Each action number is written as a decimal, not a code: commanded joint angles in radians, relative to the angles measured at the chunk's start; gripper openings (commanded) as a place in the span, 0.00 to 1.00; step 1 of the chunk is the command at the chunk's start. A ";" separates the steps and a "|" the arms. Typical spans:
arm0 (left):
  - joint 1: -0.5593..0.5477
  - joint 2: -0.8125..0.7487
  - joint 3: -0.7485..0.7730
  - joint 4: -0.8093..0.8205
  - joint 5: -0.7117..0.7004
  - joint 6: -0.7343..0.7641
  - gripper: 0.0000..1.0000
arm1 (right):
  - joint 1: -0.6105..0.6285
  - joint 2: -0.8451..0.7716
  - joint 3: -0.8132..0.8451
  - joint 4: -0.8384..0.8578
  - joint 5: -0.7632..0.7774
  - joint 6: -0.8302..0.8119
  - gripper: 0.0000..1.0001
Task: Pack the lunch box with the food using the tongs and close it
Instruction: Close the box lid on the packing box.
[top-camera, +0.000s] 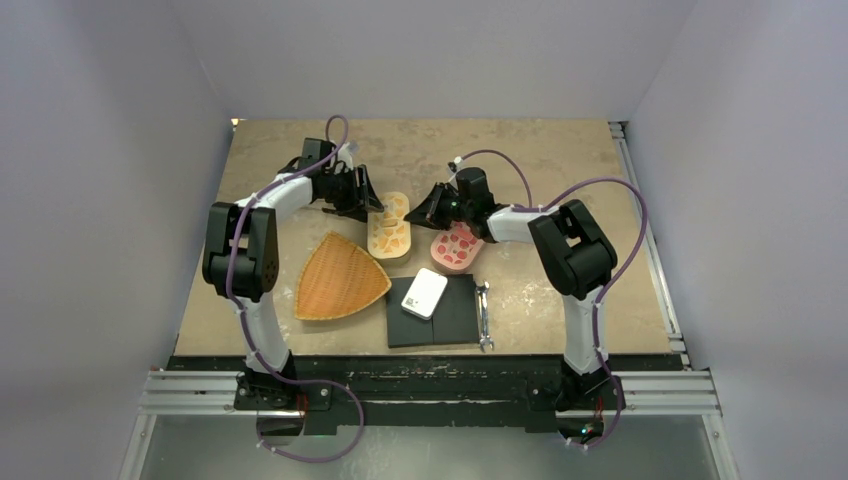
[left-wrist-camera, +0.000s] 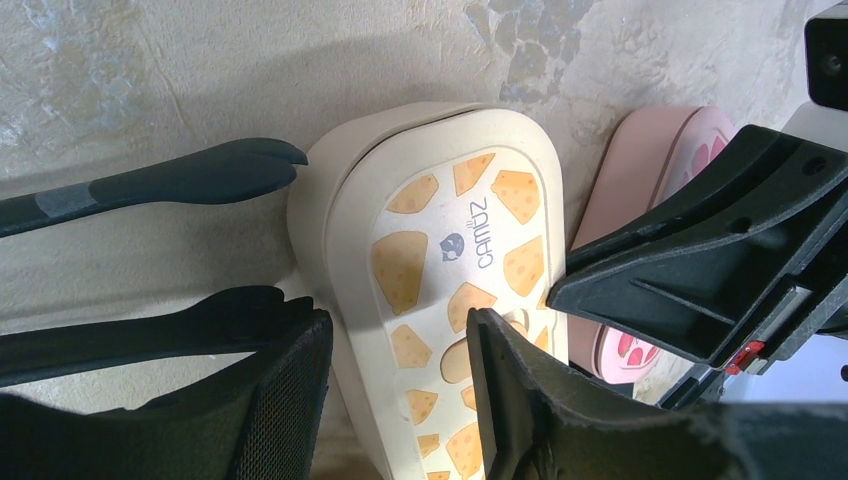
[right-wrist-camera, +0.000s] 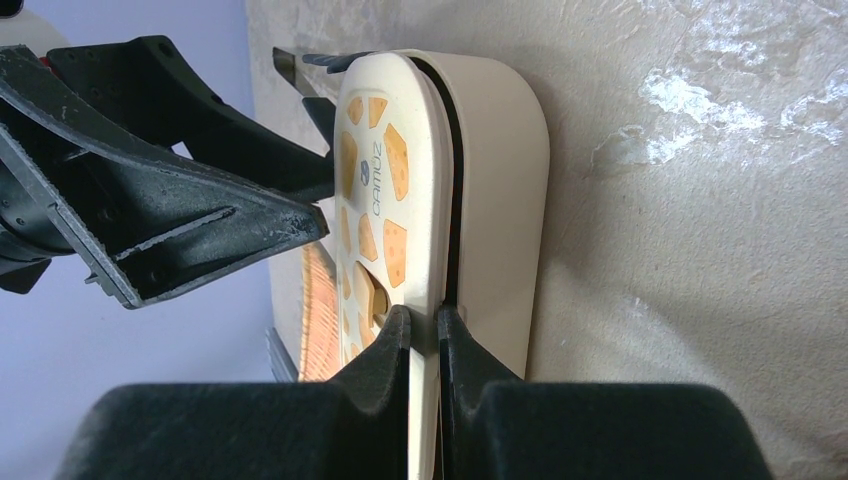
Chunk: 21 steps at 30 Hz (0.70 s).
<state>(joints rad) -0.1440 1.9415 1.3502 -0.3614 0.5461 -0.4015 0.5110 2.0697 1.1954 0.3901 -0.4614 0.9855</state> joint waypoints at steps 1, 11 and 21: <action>0.006 0.004 0.021 0.005 0.021 0.003 0.51 | 0.012 -0.008 0.033 0.018 0.065 -0.032 0.00; 0.006 0.027 0.027 -0.016 0.003 0.015 0.47 | 0.026 -0.004 0.032 -0.028 0.119 -0.065 0.00; -0.004 0.045 0.053 -0.081 -0.081 0.062 0.45 | 0.037 -0.036 0.033 -0.099 0.175 -0.124 0.05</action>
<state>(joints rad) -0.1444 1.9682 1.3636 -0.3985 0.5179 -0.3889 0.5388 2.0647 1.2095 0.3721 -0.3832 0.9371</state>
